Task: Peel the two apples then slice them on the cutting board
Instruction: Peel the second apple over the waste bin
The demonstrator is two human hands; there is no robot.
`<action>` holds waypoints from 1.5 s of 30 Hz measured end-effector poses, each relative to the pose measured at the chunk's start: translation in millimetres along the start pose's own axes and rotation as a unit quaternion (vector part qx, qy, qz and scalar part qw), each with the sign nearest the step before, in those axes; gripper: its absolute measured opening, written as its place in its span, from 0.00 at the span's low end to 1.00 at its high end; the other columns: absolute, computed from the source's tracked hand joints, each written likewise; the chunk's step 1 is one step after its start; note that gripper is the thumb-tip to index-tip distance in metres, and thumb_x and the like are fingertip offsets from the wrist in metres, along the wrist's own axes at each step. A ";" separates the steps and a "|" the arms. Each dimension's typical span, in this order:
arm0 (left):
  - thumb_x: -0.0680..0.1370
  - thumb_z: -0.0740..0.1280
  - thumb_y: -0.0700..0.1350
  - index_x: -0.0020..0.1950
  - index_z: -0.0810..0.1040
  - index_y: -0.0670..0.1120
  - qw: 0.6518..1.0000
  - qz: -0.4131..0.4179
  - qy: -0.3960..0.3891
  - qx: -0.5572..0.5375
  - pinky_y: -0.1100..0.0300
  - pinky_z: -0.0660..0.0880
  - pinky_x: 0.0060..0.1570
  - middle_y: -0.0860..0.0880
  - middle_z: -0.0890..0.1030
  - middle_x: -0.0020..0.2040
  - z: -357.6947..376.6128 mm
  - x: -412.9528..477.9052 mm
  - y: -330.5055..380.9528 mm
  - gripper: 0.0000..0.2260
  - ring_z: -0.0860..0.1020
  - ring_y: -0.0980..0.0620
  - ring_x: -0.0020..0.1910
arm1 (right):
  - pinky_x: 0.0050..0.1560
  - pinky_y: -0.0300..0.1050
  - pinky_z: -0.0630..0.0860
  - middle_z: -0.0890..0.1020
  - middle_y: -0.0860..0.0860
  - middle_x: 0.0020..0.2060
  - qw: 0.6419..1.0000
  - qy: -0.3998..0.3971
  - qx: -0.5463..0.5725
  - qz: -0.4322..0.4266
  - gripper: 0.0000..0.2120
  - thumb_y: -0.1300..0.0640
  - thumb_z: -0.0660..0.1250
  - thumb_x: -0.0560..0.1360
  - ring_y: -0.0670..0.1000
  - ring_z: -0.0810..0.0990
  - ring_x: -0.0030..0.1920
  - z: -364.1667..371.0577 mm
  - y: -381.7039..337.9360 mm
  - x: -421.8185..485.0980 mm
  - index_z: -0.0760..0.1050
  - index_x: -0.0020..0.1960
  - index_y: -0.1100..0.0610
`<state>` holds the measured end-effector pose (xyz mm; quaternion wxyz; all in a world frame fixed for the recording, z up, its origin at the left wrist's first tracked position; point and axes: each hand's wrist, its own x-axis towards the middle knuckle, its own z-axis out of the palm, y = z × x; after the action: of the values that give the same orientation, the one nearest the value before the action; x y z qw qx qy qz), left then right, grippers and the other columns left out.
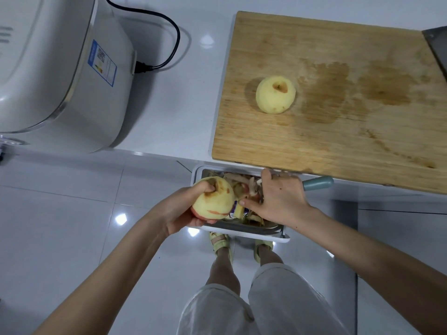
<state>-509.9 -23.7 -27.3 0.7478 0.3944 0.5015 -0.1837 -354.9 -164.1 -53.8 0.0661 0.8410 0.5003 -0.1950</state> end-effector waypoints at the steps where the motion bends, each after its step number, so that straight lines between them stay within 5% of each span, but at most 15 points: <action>1: 0.68 0.67 0.52 0.58 0.75 0.42 1.000 0.000 -0.004 -0.011 0.64 0.72 0.24 0.39 0.81 0.46 -0.2 0.7 0.0 0.22 0.79 0.47 0.31 | 0.41 0.45 0.68 0.76 0.48 0.41 0.999 -0.026 0.042 -0.001 0.30 0.29 0.53 0.72 0.52 0.77 0.44 0.6 2.0 1.1 0.65 0.54 0.56; 4: 0.69 0.67 0.52 0.62 0.73 0.41 0.999 -0.007 -0.007 -0.038 0.64 0.73 0.24 0.37 0.80 0.50 -0.9 2.3 0.6 0.25 0.79 0.48 0.30 | 0.48 0.48 0.71 0.77 0.47 0.42 0.948 -0.157 0.275 0.036 0.15 0.43 0.53 0.79 0.52 0.76 0.46 0.8 4.7 6.0 0.69 0.52 0.54; 6: 0.74 0.66 0.51 0.64 0.72 0.40 0.999 -0.013 -0.004 -0.044 0.64 0.73 0.25 0.37 0.80 0.50 -2.1 4.5 -1.1 0.23 0.80 0.48 0.30 | 0.43 0.47 0.70 0.79 0.51 0.41 0.974 -0.138 0.176 0.032 0.07 0.58 0.56 0.77 0.54 0.77 0.46 2.4 0.7 6.5 0.72 0.49 0.56; 9: 0.77 0.63 0.50 0.65 0.71 0.40 0.998 -0.022 -0.006 -0.051 0.63 0.74 0.25 0.38 0.80 0.50 -3.3 6.4 -2.6 0.20 0.80 0.49 0.30 | 0.42 0.43 0.67 0.80 0.54 0.48 0.998 -0.054 -0.005 0.041 0.12 0.66 0.58 0.72 0.55 0.76 0.50 8.5 -7.1 2.8 0.72 0.54 0.59; 12: 0.71 0.67 0.53 0.65 0.71 0.41 0.999 -0.019 -0.009 -0.036 0.64 0.73 0.24 0.38 0.80 0.48 -5.0 9.4 -3.8 0.26 0.79 0.48 0.31 | 0.47 0.45 0.68 0.78 0.55 0.54 0.998 -0.046 -0.015 0.027 0.12 0.58 0.53 0.79 0.56 0.74 0.54 14.9 -6.0 5.4 0.72 0.58 0.59; 17: 0.66 0.71 0.52 0.64 0.72 0.42 0.997 -0.025 -0.013 -0.067 0.63 0.74 0.25 0.39 0.80 0.50 -4.3 10.6 -6.2 0.29 0.80 0.47 0.33 | 0.57 0.50 0.67 0.77 0.55 0.58 0.991 -0.110 0.057 0.059 0.28 0.38 0.44 0.79 0.57 0.71 0.60 13.6 -4.8 7.0 0.72 0.59 0.57; 22: 0.67 0.71 0.53 0.62 0.74 0.42 0.986 -0.031 -0.049 -0.158 0.60 0.77 0.33 0.40 0.80 0.53 -0.2 15.8 -12.5 0.27 0.79 0.41 0.51 | 0.56 0.49 0.66 0.77 0.53 0.56 0.987 -0.114 0.113 0.010 0.20 0.46 0.49 0.80 0.56 0.71 0.60 0.7 -6.7 1.3 0.71 0.63 0.54; 25: 0.65 0.73 0.52 0.63 0.75 0.40 0.969 -0.038 -0.107 -0.217 0.53 0.79 0.45 0.37 0.78 0.58 4.7 18.3 -10.7 0.29 0.76 0.38 0.58 | 0.45 0.46 0.66 0.77 0.52 0.41 0.977 -0.110 0.181 -0.011 0.16 0.51 0.50 0.81 0.55 0.76 0.47 -8.2 -7.4 -1.6 0.74 0.50 0.58; 29: 0.56 0.80 0.50 0.68 0.71 0.37 0.948 -0.037 -0.158 -0.275 0.45 0.78 0.54 0.32 0.72 0.66 8.3 21.3 -11.3 0.44 0.73 0.35 0.65 | 0.36 0.45 0.66 0.76 0.55 0.36 0.946 -0.116 0.303 0.010 0.16 0.55 0.50 0.82 0.51 0.72 0.36 -10.7 -4.1 -1.4 0.70 0.39 0.58; 35: 0.54 0.82 0.46 0.63 0.74 0.37 0.929 -0.025 -0.176 -0.324 0.44 0.78 0.54 0.33 0.76 0.61 8.3 24.6 -13.3 0.40 0.76 0.33 0.59 | 0.31 0.43 0.64 0.73 0.50 0.28 0.945 -0.086 0.313 0.037 0.16 0.55 0.57 0.79 0.48 0.70 0.29 -9.9 -1.3 -4.2 0.67 0.32 0.52; 41: 0.54 0.82 0.46 0.58 0.79 0.36 0.931 -0.029 -0.183 -0.313 0.44 0.78 0.52 0.33 0.78 0.56 12.1 25.0 -13.4 0.35 0.78 0.33 0.55 | 0.30 0.41 0.62 0.74 0.48 0.29 0.969 -0.083 0.228 0.052 0.13 0.52 0.56 0.79 0.47 0.71 0.31 -13.8 -4.2 -5.9 0.68 0.37 0.55; 45: 0.55 0.81 0.47 0.61 0.74 0.35 0.926 -0.033 -0.179 -0.331 0.41 0.79 0.49 0.32 0.79 0.54 18.8 25.6 -12.3 0.38 0.80 0.34 0.51 | 0.32 0.42 0.67 0.79 0.49 0.36 0.951 -0.108 0.285 0.053 0.09 0.52 0.57 0.78 0.49 0.76 0.37 -13.9 -5.3 -5.5 0.72 0.43 0.54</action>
<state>-495.7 -42.9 -51.7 0.9067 0.0684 0.4043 -0.0988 -358.2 -161.7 -38.5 -0.1125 0.8244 0.3682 -0.4150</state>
